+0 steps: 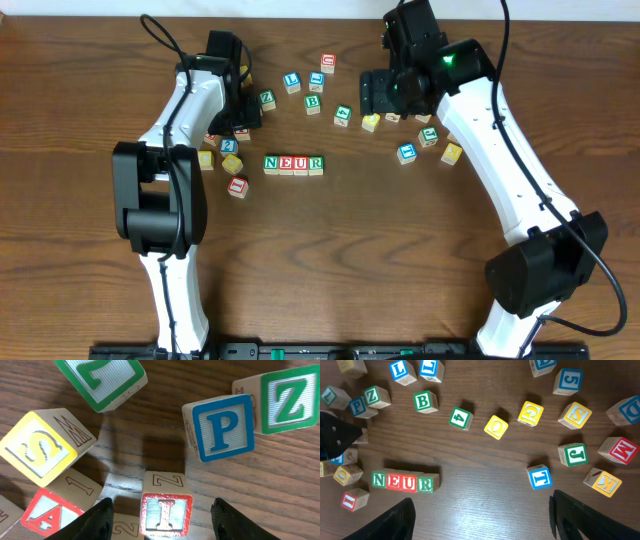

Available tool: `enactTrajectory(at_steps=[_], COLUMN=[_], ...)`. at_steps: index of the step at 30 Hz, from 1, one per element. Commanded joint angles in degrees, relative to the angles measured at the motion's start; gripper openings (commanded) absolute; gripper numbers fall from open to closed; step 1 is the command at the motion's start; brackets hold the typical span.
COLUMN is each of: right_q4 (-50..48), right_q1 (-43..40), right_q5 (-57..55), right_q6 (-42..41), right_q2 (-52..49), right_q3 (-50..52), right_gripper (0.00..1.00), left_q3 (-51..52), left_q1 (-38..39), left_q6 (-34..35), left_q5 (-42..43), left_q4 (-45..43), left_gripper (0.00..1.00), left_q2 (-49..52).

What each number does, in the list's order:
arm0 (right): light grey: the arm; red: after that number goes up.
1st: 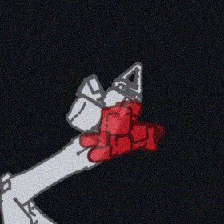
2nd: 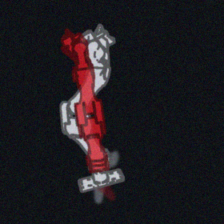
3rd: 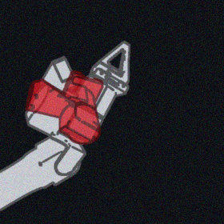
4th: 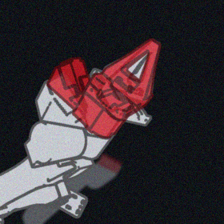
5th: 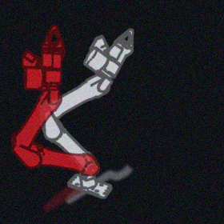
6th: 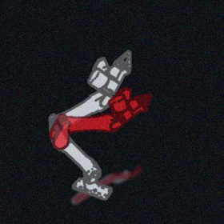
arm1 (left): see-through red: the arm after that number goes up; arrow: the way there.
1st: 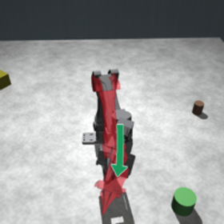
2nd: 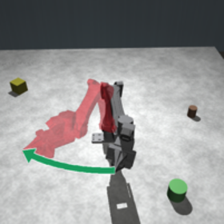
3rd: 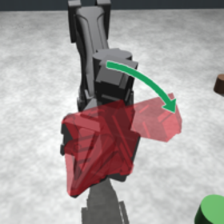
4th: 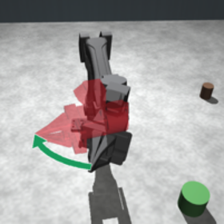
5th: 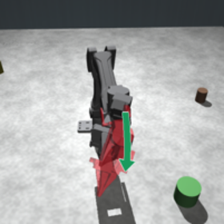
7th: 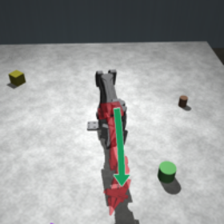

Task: Spell out NEURIPS
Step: 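Move the left gripper over the red I block, then lower and close the left gripper on the red I block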

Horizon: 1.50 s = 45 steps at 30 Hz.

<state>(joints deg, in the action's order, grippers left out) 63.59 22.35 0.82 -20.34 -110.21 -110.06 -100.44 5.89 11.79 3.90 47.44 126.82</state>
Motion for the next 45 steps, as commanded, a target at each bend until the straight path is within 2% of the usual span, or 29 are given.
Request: enactTrajectory(at_steps=[1,6,20,22,34,45], right_q4=[0.09,0.09,0.13,0.13,0.13,0.09], right_q1=[-0.31,-0.28,-0.28,-0.31,-0.31,-0.31], right_q5=[-0.92,-1.68,-1.79,-1.79,-1.79,-2.23], right_q6=[0.28,0.26,0.26,0.26,0.26,0.26], right_q2=[-0.55,-0.55,-0.52,-0.52,-0.55,-0.55], right_q3=[-0.48,-0.48,-0.50,-0.48,-0.50,-0.50], right_gripper=[0.82,0.82,0.82,0.82,0.83,0.85], left_q3=[-1.01,-0.98,1.77,1.75,1.53,1.51], left_q1=[0.00,0.00,-0.02,-0.02,-0.02,0.00], left_q6=[-0.17,-0.17,-0.17,-0.17,-0.15,-0.15], left_q5=[-0.98,-0.98,-1.01,-1.01,-0.96,-0.94], left_q4=[-0.02,-0.02,-1.92,-2.05,-2.29,-1.92], left_gripper=[0.61,0.53,0.52,0.47,0.33,0.31], left_q2=[1.95,1.97,1.99,1.99,1.73,-3.54])
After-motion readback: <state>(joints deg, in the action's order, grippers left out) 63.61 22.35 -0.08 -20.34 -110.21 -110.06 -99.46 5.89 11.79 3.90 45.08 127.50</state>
